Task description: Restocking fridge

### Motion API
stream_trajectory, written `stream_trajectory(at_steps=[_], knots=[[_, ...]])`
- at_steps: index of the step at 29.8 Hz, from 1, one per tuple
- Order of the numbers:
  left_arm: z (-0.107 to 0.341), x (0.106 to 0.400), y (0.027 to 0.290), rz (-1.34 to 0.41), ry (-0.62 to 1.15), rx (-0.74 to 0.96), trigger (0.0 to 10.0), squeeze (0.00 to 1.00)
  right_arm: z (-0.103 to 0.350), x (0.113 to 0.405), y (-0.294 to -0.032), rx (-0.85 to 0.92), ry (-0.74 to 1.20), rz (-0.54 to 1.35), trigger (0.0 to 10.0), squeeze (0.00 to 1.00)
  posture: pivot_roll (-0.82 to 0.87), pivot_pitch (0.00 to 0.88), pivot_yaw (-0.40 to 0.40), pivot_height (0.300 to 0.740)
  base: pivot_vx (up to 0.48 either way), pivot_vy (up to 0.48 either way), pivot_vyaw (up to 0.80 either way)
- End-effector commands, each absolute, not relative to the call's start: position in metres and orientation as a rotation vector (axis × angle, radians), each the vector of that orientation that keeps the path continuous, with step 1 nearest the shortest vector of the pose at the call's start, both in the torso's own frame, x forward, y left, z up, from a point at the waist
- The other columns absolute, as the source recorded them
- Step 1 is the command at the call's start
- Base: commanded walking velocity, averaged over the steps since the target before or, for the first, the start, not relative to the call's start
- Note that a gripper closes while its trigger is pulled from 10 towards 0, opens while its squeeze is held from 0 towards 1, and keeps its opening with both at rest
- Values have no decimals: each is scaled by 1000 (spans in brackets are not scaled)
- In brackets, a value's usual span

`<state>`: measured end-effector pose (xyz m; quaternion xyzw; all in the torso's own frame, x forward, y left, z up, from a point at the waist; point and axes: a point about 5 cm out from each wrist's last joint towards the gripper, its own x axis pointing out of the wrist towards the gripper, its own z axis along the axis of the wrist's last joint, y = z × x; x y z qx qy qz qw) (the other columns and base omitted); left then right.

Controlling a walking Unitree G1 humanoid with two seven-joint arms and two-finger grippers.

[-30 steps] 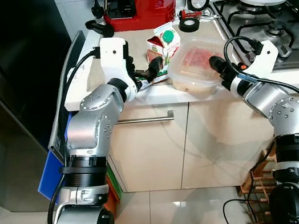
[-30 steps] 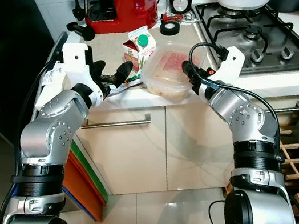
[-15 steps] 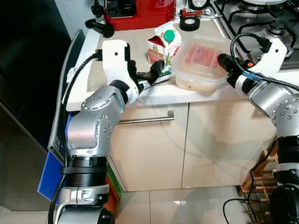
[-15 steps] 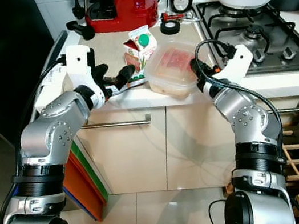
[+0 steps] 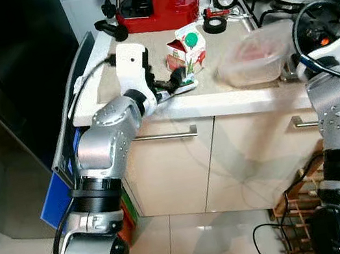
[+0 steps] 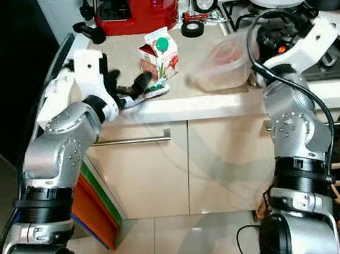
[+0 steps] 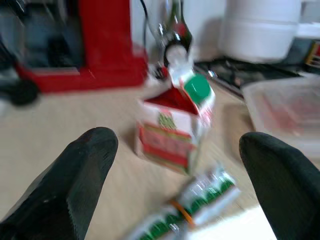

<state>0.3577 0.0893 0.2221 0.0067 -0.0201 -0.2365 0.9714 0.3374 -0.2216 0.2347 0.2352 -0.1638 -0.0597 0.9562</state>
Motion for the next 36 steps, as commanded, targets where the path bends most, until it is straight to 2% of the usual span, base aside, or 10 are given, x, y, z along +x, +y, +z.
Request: stream_trajectory(at_steps=[1,6,7,9,10,11,12,18,19,36], knots=[[218,356,89,-460,-56,20,10000,0,236,335,-212,427,-351,-95,0,0,-123,0,14,740,0,0,0],[212,355,88,-457,-26,12,10000,0,219,337,-206,427,-281,-95,0,0,-121,0,11,740,0,0,0],[211,355,87,-457,-25,10,10000,0,217,337,-204,423,-269,-95,8549,0,-122,0,10,740,0,0,0],[209,356,87,-455,-24,20,10000,0,212,337,-202,459,-257,-106,10000,0,-122,0,10,740,0,0,0],[207,357,87,-454,-27,22,10000,0,207,336,-201,526,-249,-115,3059,0,-122,0,9,740,0,0,0],[207,357,87,-454,-27,22,10000,0,207,336,-201,526,-249,-115,3059,0,-122,0,9,740,0,0,0],[206,357,87,-452,-26,26,10000,0,203,336,-202,548,-219,-137,7961,0,-123,0,10,740,0,0,0],[208,357,86,-456,-32,26,10000,0,198,338,-212,548,-173,-213,10000,0,-126,0,11,740,0,0,0],[208,357,86,-456,-33,26,10000,0,201,337,-214,566,-191,-221,10000,1000,-127,0,11,740,0,0,0],[208,356,81,-485,-32,26,10000,0,203,336,-211,767,-154,-158,10000,1000,-130,0,15,740,0,0,0]])
